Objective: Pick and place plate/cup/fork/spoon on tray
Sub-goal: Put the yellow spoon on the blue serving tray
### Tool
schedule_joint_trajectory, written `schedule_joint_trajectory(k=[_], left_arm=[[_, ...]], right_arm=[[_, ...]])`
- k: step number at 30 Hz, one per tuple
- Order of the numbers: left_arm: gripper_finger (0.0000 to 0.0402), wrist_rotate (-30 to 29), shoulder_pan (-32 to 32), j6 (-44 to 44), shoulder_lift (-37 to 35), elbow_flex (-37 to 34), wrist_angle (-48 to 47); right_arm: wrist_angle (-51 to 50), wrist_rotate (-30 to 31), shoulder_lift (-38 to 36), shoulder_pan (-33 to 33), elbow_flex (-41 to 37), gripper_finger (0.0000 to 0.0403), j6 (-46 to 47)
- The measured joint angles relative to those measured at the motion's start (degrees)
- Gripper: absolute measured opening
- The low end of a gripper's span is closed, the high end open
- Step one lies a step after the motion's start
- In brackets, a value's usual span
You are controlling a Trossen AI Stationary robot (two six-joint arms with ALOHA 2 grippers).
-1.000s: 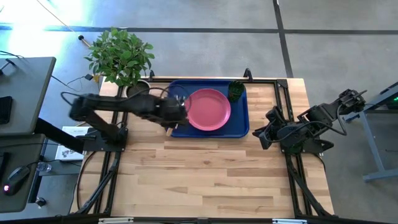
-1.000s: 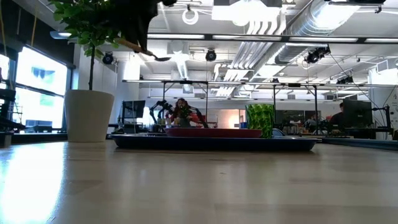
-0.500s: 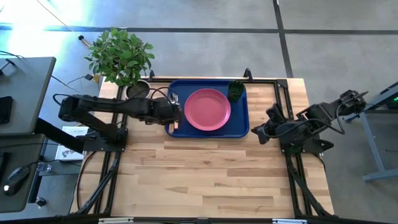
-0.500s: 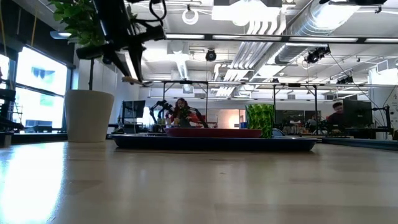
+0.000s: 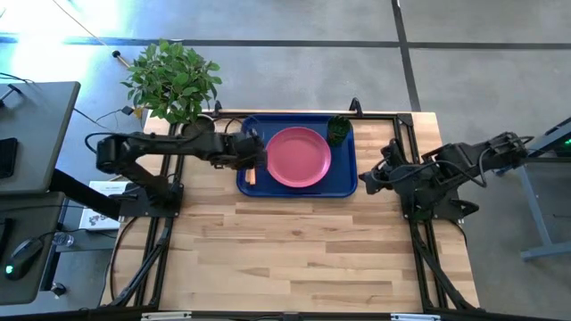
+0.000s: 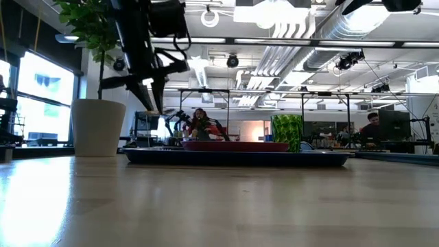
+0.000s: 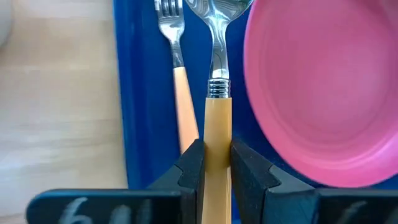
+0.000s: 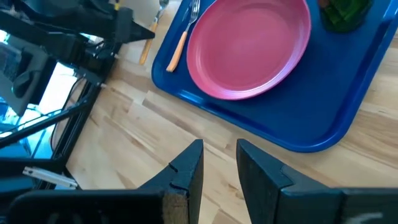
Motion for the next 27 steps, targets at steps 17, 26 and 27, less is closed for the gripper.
schedule_joint_trajectory(k=[17,26,27], left_arm=[[0.0047,8.81,6.87,0.11,10.74,-0.02,8.69],[0.0047,10.18,7.20,0.12,14.66,-0.04,10.78],[0.0047,10.22,7.20,0.06,14.95,-0.02,11.45]], right_arm=[[-2.28,-1.64,0.01,-3.51,0.00,0.0087,-1.51],[-2.26,-1.77,0.01,-3.59,0.00,0.0087,-1.71],[-2.26,-1.82,0.01,-3.59,0.00,0.0087,-1.71]])
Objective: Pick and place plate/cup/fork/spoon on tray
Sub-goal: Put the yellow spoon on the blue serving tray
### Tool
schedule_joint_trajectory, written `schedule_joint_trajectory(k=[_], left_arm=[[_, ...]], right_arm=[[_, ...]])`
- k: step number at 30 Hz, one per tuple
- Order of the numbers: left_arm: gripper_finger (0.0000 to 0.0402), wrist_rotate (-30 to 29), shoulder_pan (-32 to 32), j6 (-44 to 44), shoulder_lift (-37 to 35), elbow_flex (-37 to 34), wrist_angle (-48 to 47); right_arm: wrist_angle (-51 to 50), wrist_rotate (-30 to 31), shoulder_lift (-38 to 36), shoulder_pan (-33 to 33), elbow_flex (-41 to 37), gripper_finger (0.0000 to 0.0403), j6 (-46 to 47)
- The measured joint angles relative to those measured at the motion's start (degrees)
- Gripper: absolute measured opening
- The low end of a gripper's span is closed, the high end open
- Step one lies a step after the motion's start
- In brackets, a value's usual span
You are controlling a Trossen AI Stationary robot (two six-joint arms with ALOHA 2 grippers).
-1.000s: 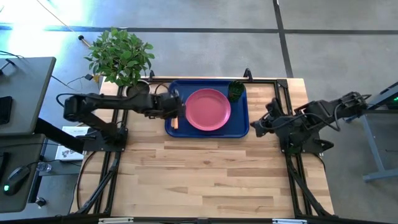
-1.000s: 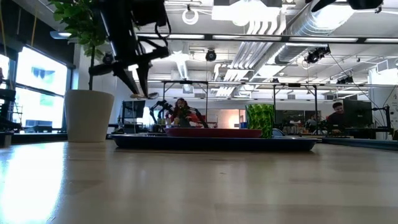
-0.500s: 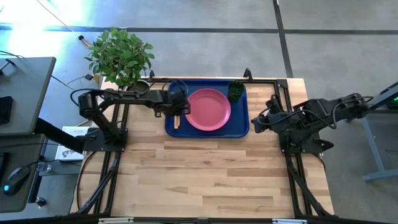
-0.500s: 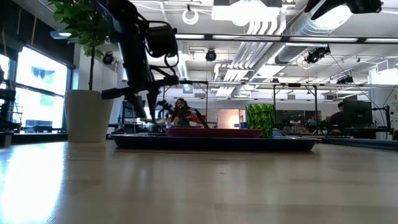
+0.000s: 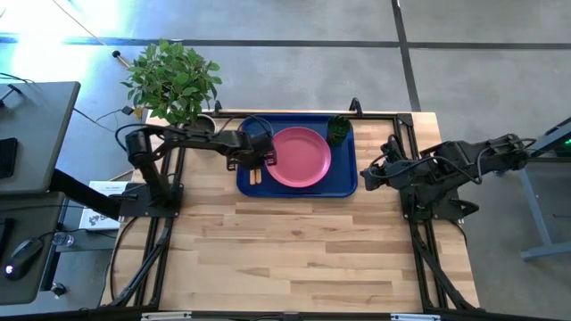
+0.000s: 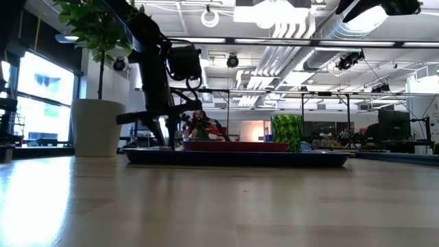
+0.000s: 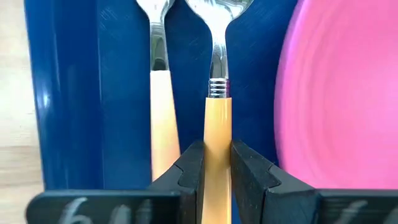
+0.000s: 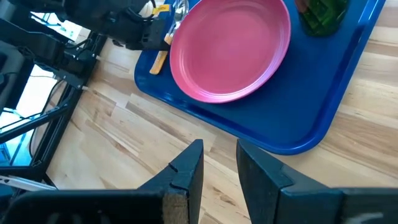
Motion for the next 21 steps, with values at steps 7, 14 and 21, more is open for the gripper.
schedule_joint_trajectory(k=[7,14,21], left_arm=[[0.0047,0.05,0.00,-0.33,2.61,-0.02,2.47],[0.0047,0.14,0.00,0.16,3.38,0.04,3.06],[0.0054,-0.04,0.04,0.72,3.27,0.04,2.91]], right_arm=[[0.02,-0.19,0.00,0.00,0.00,0.0087,0.00],[0.02,-0.72,0.00,0.00,0.00,0.0087,0.00],[0.02,-0.90,0.00,0.00,0.00,0.0087,-0.02]])
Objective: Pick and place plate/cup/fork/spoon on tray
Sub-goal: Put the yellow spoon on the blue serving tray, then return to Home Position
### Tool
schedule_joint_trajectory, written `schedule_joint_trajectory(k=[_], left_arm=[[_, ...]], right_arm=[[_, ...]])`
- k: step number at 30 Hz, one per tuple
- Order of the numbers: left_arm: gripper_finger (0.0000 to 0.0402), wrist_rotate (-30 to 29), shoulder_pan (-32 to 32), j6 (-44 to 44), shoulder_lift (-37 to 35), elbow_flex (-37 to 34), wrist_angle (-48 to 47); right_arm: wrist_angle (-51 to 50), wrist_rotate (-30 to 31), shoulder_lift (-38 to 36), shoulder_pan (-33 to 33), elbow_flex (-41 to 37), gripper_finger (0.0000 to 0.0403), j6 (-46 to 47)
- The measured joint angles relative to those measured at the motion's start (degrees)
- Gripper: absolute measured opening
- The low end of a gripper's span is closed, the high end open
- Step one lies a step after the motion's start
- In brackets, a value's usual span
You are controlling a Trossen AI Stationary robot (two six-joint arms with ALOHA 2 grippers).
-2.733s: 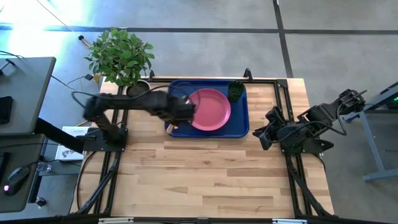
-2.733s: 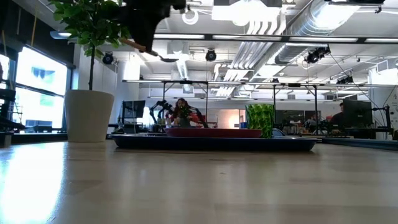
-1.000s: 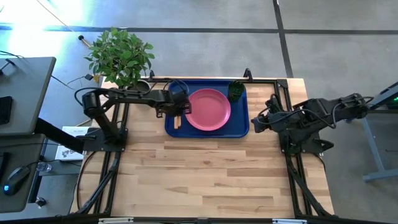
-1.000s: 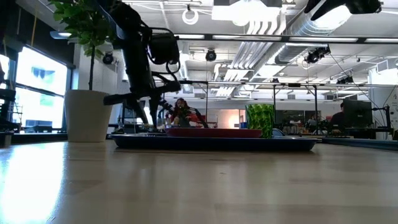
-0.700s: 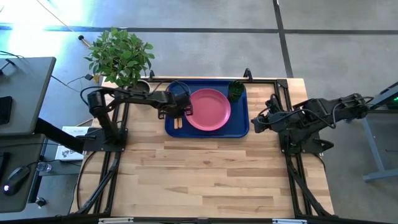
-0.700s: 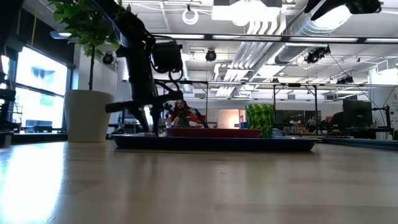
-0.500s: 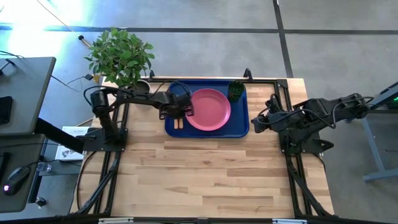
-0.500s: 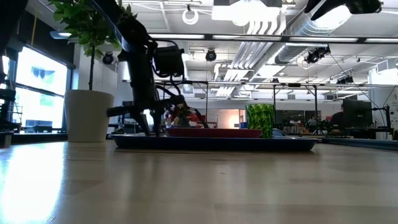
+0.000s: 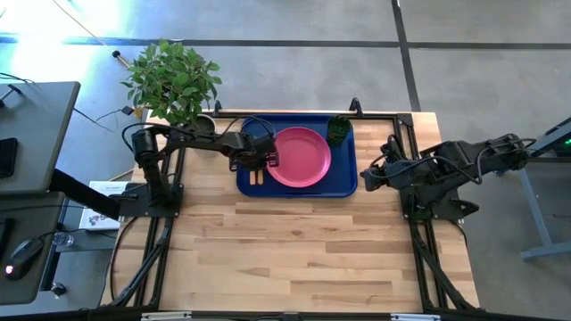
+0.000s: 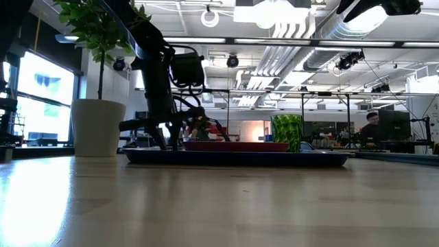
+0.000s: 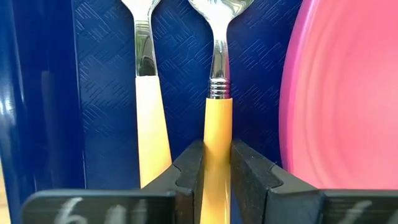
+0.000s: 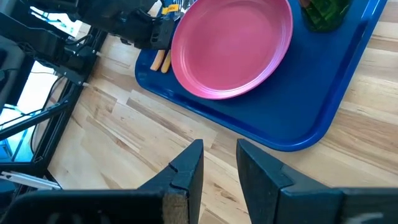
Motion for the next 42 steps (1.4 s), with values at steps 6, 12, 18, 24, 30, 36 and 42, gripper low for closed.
schedule_joint_trajectory(k=[6,12,18,24,30,36,42], left_arm=[[0.0092,0.26,0.00,0.02,0.00,0.00,0.04],[0.0130,1.54,0.02,0.04,0.00,0.00,0.21],[0.0144,2.85,0.02,1.51,0.00,0.00,-0.14],[0.0144,4.24,0.00,1.53,-0.22,0.00,-0.36],[0.0145,4.95,-0.17,2.13,-0.22,0.00,-0.38],[0.0145,4.64,-0.20,3.04,-0.48,0.02,-0.42],[0.0145,2.48,-0.17,3.02,-2.77,-0.02,-0.73]], right_arm=[[0.00,0.00,0.00,0.00,0.00,0.0087,0.00],[0.00,0.00,0.00,0.00,0.00,0.0087,0.00],[0.00,-0.04,0.00,0.00,0.00,0.0087,-0.87],[0.00,-0.04,0.00,0.00,0.00,0.0087,-1.05],[0.00,-0.09,0.00,0.00,0.00,0.0087,-1.52],[0.00,-0.09,0.00,0.00,0.00,0.0087,-1.52],[0.00,-0.09,0.00,0.00,0.00,0.0087,-1.51]])
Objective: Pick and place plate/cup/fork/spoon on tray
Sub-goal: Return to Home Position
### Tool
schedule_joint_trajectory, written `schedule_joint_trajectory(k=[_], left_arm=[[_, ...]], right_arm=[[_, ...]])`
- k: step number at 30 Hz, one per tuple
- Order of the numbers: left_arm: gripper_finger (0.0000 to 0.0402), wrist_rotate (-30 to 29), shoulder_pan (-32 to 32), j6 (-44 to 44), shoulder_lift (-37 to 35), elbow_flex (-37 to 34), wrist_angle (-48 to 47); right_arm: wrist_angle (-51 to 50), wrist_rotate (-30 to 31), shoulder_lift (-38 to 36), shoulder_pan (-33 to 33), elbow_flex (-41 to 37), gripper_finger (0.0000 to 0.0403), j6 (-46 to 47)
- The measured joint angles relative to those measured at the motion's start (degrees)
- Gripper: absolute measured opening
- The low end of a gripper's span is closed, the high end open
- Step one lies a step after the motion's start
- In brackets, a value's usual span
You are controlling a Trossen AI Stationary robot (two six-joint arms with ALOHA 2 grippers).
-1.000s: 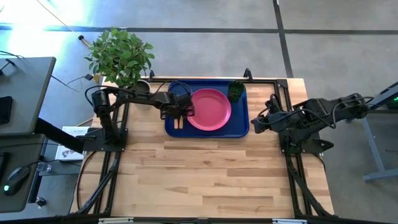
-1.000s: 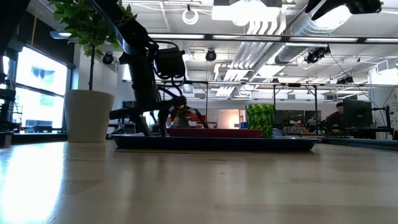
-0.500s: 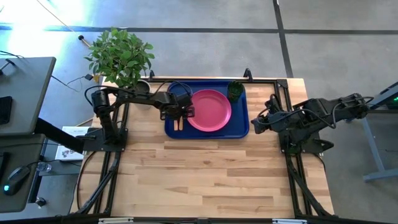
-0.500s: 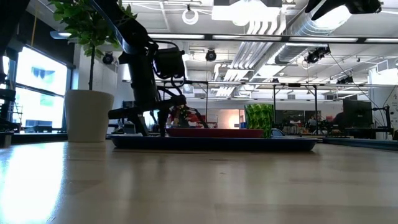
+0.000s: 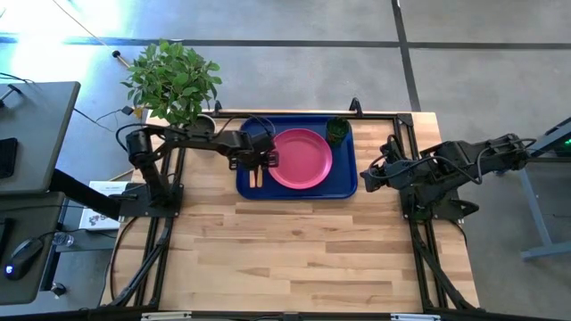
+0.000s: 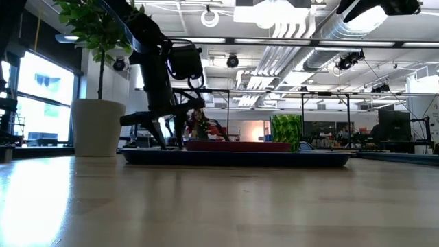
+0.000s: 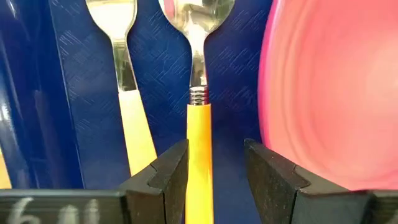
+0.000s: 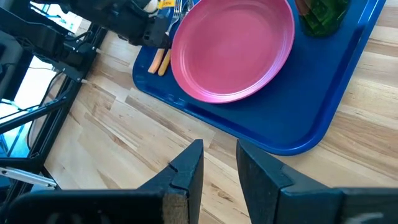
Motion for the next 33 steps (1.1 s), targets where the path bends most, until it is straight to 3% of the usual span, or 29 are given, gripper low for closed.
schedule_joint_trajectory(k=[17,25,33], left_arm=[[0.0145,-3.34,-0.42,3.22,-9.05,0.00,-6.46],[0.0145,-2.79,-3.72,11.91,-20.36,0.02,-5.87],[0.0145,-2.82,-12.94,26.89,-32.74,0.04,-1.38]], right_arm=[[0.01,0.09,0.00,0.00,0.00,0.0087,-0.46],[0.04,1.81,0.00,0.02,0.00,0.0087,-8.10],[0.11,7.47,0.00,0.00,0.00,0.0087,-13.98]])
